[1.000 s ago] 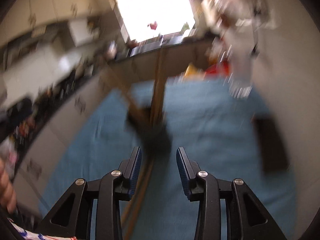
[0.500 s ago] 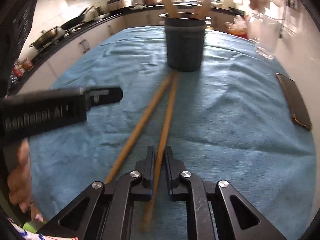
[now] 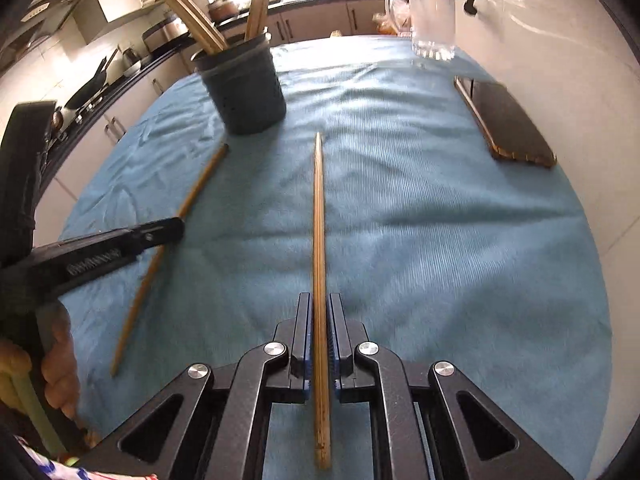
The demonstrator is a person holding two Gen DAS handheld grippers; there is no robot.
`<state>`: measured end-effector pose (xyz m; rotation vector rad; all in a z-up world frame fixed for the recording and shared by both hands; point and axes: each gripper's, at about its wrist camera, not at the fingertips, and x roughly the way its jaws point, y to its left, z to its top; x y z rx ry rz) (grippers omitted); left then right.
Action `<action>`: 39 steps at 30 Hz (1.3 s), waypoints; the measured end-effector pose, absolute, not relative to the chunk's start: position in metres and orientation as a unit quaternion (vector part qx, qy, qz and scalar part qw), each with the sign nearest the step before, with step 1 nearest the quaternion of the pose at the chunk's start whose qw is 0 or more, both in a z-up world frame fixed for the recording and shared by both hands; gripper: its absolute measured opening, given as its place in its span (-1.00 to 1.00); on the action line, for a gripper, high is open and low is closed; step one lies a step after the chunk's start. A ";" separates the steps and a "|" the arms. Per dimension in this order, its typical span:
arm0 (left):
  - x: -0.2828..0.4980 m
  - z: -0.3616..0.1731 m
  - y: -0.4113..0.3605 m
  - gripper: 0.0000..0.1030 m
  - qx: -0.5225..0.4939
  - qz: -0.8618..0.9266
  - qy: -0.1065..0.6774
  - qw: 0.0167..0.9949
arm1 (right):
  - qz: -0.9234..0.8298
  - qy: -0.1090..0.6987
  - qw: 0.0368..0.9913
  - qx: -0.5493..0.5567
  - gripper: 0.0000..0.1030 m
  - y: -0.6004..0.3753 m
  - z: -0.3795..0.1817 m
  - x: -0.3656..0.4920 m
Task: Organize utensils
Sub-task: 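Return both tools to the last chopsticks on the towel and grasp one each, then lift both held chopsticks upright and raise them toward the black holder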
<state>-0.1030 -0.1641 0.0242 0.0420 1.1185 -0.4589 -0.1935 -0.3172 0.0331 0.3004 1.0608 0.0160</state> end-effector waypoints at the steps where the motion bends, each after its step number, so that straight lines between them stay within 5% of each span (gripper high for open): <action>1: -0.107 0.027 -0.158 -0.87 0.015 -0.220 0.532 0.817 | 0.015 0.504 0.851 0.146 -0.82 -0.319 0.033 -0.197; 4: -0.112 0.039 -0.147 -0.85 -0.002 -0.243 0.527 0.815 | 0.034 0.499 0.852 0.154 -0.37 -0.327 0.036 -0.198; 8: -0.101 0.050 -0.151 -0.58 0.007 -0.240 0.513 0.824 | 0.020 0.498 0.855 0.143 -0.34 -0.331 0.037 -0.179; 27: -0.037 0.024 -0.196 -0.57 0.057 -0.219 0.513 0.828 | -0.035 0.509 0.858 0.057 -0.88 -0.316 0.030 -0.066; 29: -0.038 0.025 -0.195 -0.87 0.065 -0.213 0.509 0.831 | -0.029 0.502 0.861 0.073 -0.89 -0.319 0.030 -0.067; 39: -0.069 0.075 -0.160 -0.87 0.016 -0.212 0.460 0.862 | -0.015 0.390 0.910 0.139 -0.89 -0.336 0.086 -0.105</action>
